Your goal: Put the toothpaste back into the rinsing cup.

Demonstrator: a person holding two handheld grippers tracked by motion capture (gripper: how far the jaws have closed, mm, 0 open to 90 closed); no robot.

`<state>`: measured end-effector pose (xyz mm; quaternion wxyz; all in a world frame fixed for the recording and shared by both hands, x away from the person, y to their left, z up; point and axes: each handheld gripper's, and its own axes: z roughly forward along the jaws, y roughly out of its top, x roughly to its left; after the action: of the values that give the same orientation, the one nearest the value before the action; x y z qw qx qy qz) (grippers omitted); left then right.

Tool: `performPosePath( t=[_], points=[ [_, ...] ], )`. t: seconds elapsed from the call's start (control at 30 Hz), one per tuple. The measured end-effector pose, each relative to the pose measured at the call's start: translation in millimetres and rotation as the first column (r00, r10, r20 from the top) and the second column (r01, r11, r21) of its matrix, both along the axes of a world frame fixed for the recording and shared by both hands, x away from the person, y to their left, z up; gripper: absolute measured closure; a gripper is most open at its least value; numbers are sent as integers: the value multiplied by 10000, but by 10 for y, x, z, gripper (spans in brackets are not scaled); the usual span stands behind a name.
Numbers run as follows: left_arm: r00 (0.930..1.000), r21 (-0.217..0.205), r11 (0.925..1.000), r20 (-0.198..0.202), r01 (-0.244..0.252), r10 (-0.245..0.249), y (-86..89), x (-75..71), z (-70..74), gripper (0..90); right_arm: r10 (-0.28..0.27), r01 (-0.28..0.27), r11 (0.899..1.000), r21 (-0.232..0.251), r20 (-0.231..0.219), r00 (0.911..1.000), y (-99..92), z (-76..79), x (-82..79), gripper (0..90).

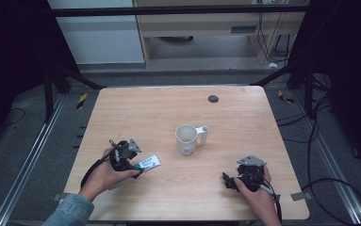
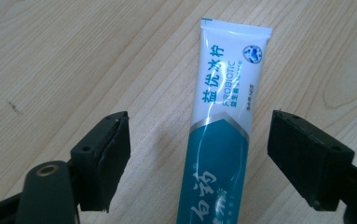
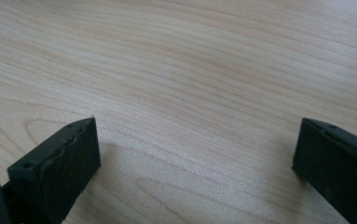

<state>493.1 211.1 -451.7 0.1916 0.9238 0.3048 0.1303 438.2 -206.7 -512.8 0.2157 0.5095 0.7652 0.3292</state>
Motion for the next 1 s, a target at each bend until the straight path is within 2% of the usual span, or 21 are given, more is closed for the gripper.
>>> performPosePath(
  t=[0.07, 0.33, 0.83, 1.0],
  points=[
    [9999, 12, 10000, -103, -23, 23, -6, 12, -20, 203, 15, -15, 10000, -26, 19, 10000, -2, -1, 1, 7],
    [9991, 605, 9980, -406, 178, -153, -35, 41, -55, 227, 37, -37, 10000, -31, 19, 10000, -3, -1, -1, 7],
    [9964, 650, 9968, -729, 471, -424, -108, 95, -66, 370, 43, -43, 10000, -27, 17, 10000, -4, -1, -2, 7],
    [9942, 781, 9947, -898, 670, -599, -151, 113, -111, 409, 46, -46, 10000, -28, 19, 10000, -4, -2, -2, 7]
  ],
)
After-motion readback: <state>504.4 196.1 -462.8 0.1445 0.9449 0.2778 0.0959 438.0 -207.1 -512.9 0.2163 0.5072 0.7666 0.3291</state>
